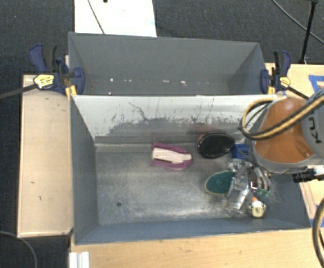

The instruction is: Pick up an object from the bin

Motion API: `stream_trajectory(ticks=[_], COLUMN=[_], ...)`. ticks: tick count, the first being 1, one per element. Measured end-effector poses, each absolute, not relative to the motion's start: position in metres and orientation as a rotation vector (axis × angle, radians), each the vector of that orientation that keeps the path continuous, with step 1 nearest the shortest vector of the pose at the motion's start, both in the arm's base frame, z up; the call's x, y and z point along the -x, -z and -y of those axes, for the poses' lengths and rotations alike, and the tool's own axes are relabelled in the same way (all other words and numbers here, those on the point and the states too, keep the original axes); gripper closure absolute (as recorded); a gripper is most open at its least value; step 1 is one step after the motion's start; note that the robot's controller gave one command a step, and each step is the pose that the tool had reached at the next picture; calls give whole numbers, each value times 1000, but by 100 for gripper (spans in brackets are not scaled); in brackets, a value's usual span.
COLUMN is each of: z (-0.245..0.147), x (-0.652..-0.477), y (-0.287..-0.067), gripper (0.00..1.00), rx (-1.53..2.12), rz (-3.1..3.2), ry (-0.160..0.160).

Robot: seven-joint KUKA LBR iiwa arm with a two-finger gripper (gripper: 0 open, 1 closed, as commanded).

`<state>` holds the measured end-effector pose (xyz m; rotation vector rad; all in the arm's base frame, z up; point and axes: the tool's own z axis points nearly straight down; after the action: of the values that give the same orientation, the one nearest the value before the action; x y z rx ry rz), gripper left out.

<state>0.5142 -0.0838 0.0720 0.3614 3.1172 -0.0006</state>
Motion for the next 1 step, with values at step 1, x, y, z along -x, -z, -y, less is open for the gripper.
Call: stream_trajectory(ticks=[1], z=[117], x=[-510], y=[-70], gripper=[100], rx=[-387], rz=[-3126], ry=[-31])
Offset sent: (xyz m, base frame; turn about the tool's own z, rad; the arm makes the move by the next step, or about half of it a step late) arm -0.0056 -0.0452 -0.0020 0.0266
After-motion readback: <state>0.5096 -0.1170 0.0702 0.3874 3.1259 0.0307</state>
